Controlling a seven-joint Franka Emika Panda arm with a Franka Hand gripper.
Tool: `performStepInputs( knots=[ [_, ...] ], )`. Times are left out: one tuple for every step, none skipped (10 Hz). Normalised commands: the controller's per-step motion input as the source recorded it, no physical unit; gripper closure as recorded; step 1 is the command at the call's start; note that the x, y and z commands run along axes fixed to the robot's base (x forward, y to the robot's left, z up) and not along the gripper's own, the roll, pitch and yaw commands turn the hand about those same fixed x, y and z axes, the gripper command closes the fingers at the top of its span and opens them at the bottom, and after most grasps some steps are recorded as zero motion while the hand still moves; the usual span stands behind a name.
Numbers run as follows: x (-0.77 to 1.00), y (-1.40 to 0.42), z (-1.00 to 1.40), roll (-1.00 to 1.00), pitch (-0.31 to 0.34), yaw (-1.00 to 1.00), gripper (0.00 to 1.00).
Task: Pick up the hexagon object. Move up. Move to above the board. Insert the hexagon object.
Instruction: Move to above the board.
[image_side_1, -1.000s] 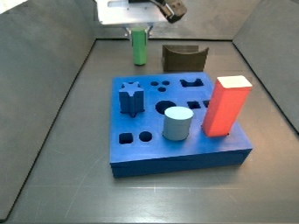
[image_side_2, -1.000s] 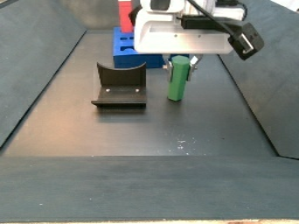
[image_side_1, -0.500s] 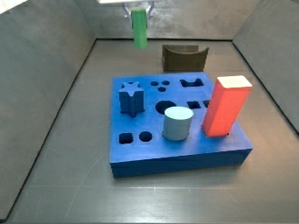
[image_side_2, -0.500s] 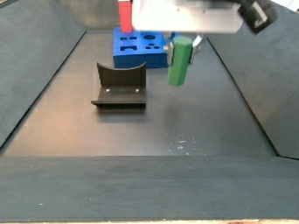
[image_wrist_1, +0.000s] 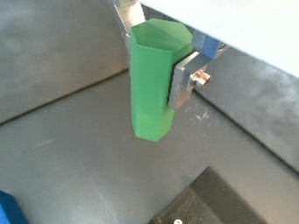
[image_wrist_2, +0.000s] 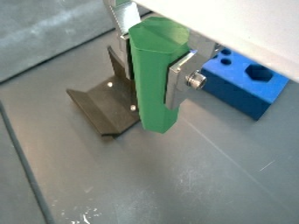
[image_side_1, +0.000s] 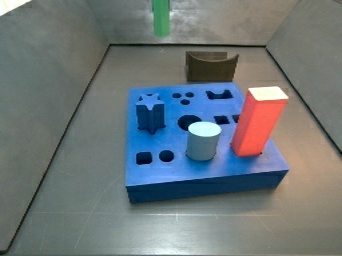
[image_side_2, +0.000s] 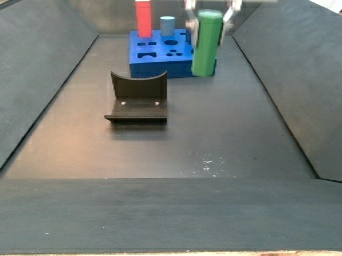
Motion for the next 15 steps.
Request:
performStepInputs(
  knots=[
    [0.04,-0.04,1.0,0.15,0.079,0.05,1.0],
    [0.04,-0.05,1.0,0.15,0.079,0.05,1.0],
    [0.04,-0.04,0.98,0.15,0.079,0.05,1.0],
    [0.03,-0.04,0.8,0.15,0.079,0.05,1.0],
    [0.02,-0.03,0.57,0.14,0.076,0.05,1.0],
    [0.01,-0.02,0.4,0.14,0.078,0.05,1.0],
    [0.01,-0.02,0.29,0.14,0.078,0.05,1.0],
    [0.03,-1.0,0.26,-0.27,0.308,-0.61,1.0],
    [0.03,-1.0,0.25,-0.27,0.301,-0.57,1.0],
    [0.03,-1.0,0.26,-0.25,0.261,-0.4,1.0],
    [0.04,-1.0,0.26,-0.23,0.182,-0.22,1.0],
    [0.04,-1.0,0.26,-0.14,0.143,-0.12,1.0],
    [0.04,-1.0,0.26,-0.09,0.123,-0.07,1.0],
    [0.05,-1.0,0.26,-0.04,0.098,-0.03,1.0],
    [0.05,-1.0,0.26,-0.01,0.091,0.0,1.0]
  ],
)
